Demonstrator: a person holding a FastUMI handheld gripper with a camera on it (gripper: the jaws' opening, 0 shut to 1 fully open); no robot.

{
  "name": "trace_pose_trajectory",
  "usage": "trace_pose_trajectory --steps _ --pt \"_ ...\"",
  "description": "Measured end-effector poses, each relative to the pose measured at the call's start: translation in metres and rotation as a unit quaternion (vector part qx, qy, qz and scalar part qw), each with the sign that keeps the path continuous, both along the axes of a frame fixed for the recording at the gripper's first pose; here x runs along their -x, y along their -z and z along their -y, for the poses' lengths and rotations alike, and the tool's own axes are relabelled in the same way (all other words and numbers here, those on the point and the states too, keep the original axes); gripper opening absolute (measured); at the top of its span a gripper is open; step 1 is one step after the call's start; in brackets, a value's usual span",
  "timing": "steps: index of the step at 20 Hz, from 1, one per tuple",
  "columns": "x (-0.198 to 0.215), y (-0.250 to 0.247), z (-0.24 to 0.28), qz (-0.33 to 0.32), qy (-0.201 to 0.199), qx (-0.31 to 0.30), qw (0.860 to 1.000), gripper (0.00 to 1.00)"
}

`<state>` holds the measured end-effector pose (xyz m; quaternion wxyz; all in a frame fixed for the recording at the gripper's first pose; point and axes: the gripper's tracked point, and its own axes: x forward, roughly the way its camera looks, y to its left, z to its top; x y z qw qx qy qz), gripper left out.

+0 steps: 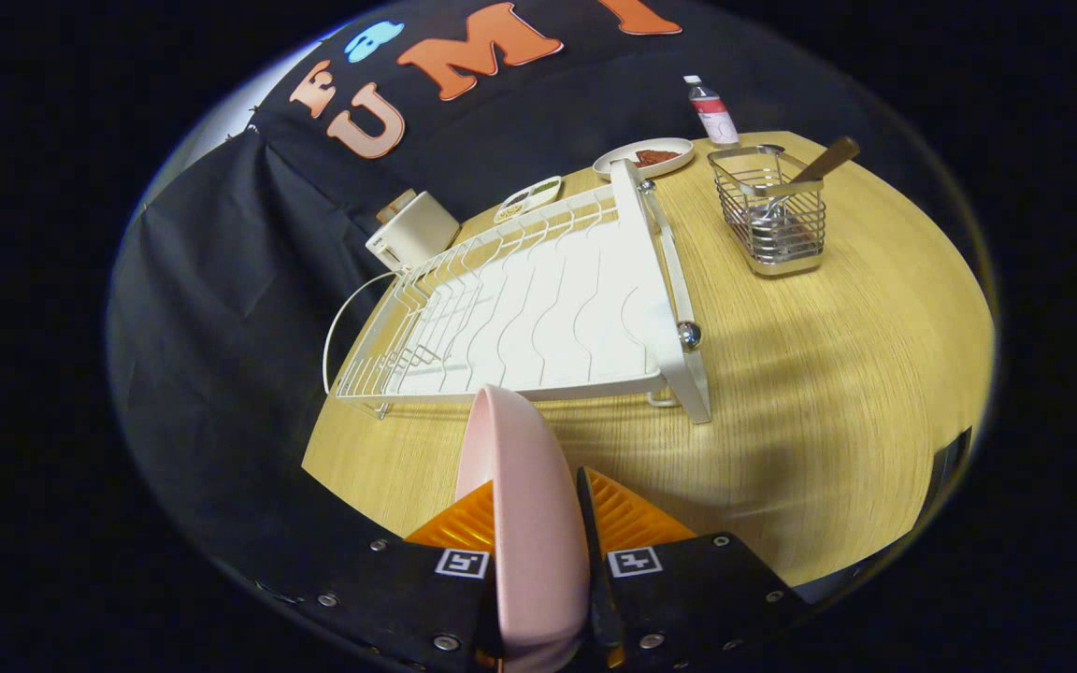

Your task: Take the plate from the dish rack, then take the spoon from the basket and place it into the plate.

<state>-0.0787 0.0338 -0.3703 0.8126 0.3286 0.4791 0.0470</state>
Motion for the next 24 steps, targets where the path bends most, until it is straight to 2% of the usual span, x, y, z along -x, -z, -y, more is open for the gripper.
trace_pose_trajectory --steps 4,10,15,16,21,24 --pt "0.01 0.017 -0.001 -0.021 0.009 -0.02 1.0 0.37" --pt "0.003 0.038 0.004 -0.028 0.028 -0.03 0.999 0.46" --pt "-0.017 0.045 0.045 -0.009 0.053 0.06 0.997 0.58" --pt "-0.017 0.046 0.049 -0.009 0.054 0.069 0.996 0.65" --pt "-0.015 0.031 0.076 0.009 0.059 0.104 0.993 0.75" --pt "-0.019 0.01 0.104 0.037 0.076 0.134 0.987 0.86"
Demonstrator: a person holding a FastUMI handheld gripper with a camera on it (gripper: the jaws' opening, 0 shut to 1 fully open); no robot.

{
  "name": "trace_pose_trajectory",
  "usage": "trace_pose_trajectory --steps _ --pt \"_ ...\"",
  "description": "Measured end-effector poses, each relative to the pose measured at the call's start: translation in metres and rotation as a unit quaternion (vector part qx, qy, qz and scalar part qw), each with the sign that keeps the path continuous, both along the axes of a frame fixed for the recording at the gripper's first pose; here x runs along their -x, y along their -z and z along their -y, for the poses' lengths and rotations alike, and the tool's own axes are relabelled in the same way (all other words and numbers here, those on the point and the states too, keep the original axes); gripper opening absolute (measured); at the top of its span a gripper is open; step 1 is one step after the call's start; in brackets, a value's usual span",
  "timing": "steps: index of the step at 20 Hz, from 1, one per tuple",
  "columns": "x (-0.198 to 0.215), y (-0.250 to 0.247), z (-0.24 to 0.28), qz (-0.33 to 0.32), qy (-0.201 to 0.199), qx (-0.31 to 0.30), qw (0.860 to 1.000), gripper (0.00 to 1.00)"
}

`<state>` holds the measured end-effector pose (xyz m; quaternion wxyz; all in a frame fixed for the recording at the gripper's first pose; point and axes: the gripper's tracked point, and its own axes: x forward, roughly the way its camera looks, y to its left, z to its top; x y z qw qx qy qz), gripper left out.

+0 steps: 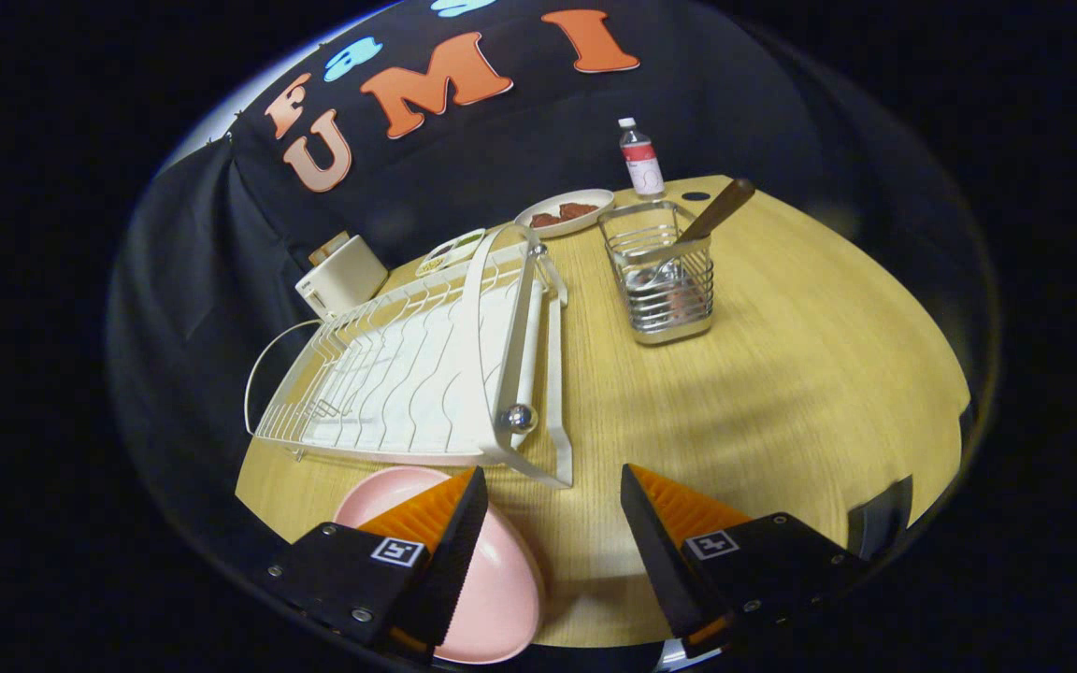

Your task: Take the plate from the dish rack, then take the spoon from the basket and place it into the plate.

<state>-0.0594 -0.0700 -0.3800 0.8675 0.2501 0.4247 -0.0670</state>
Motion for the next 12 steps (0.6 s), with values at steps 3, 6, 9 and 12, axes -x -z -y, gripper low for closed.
trace_pose_trajectory --steps 3,6,9,12 --pt "-0.009 -0.022 0.033 0.032 0.012 0.036 0.999 0.91" --pt "-0.019 -0.03 0.065 0.038 0.038 0.055 0.997 0.92" --pt "-0.039 -0.037 0.098 0.058 0.059 0.086 0.993 0.93" --pt "-0.062 -0.044 0.123 0.08 0.086 0.075 0.99 0.93"
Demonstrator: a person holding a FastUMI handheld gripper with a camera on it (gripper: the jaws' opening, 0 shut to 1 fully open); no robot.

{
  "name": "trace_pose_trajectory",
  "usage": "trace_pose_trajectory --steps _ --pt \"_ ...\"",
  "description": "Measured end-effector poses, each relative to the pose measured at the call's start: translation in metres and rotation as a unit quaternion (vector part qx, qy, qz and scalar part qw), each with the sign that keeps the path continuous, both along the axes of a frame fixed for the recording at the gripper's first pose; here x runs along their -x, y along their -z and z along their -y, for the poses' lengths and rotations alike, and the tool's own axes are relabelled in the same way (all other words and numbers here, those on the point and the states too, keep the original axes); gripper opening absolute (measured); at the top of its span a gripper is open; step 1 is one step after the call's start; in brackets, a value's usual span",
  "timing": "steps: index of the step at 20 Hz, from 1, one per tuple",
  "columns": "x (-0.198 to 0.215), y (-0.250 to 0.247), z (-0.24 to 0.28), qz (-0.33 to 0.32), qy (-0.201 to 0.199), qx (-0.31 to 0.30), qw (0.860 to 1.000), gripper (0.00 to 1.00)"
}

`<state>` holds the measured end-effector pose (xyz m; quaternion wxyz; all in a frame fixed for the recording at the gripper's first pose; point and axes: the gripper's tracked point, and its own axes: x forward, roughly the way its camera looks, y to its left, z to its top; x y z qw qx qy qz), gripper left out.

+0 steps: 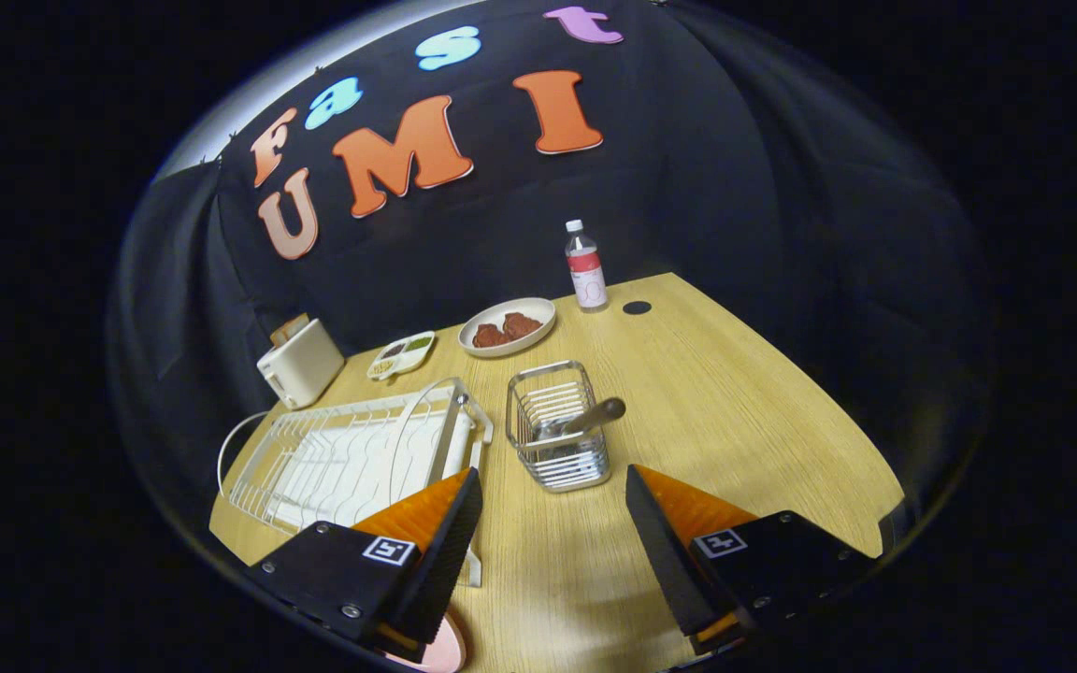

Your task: Take the plate from the dish rack, then take the spoon from the basket and place it into the plate.

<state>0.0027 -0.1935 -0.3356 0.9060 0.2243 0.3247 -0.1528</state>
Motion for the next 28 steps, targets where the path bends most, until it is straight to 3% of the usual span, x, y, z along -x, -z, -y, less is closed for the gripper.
trace_pose_trajectory --steps 5,12,18,20,28 --pt "-0.026 0.019 0.028 0.011 0.031 0.011 0.999 0.92" --pt "-0.05 0.041 0.035 0.015 0.054 -0.005 0.998 0.47" --pt "-0.065 0.024 0.032 0.053 0.055 -0.017 0.997 0.2" --pt "-0.067 0.024 0.034 0.047 0.054 -0.014 0.997 0.15" --pt "-0.083 -0.018 0.04 0.051 0.047 0.057 0.996 0.14"
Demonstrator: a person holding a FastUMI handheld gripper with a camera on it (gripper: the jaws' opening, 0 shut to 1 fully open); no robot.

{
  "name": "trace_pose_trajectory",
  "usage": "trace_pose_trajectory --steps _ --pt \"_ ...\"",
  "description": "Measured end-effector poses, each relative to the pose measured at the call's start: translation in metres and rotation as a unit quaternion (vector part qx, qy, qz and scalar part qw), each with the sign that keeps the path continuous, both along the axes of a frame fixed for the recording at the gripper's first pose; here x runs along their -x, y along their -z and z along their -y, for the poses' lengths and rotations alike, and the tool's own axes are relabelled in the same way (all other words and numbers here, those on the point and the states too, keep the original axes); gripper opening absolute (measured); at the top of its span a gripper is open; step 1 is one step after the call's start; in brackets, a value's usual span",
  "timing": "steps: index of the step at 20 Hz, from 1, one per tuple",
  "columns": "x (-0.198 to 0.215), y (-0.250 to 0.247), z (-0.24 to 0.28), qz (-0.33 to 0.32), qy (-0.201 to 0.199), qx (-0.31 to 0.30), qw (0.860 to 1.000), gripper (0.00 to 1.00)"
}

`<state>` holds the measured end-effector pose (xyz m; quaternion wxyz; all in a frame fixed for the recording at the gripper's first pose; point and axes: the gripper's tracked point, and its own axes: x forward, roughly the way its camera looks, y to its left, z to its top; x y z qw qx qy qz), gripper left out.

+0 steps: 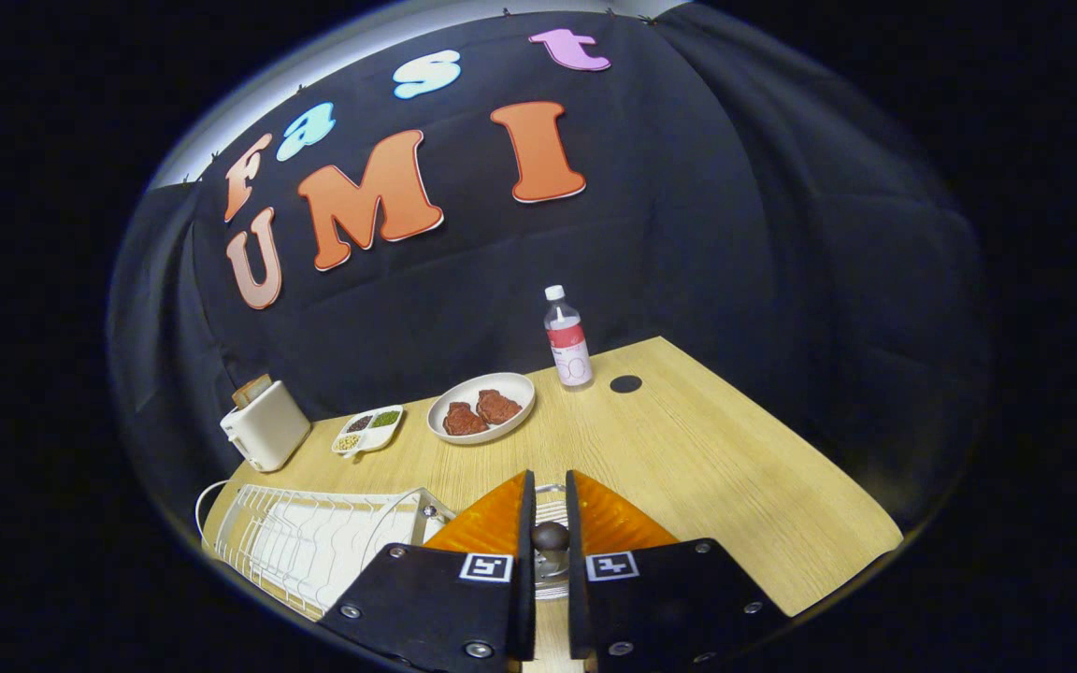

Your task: Take the plate from the dish rack, then take the spoon from the basket and place it into the plate.

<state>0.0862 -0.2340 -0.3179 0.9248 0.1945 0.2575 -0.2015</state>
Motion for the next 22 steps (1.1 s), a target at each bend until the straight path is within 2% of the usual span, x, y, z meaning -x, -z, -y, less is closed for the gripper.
trace_pose_trajectory --steps 13,22 --pt "0.001 -0.101 -0.032 0.057 -0.055 0.071 0.994 0.13" --pt "0.032 -0.147 -0.083 0.071 -0.122 0.064 0.988 0.13"
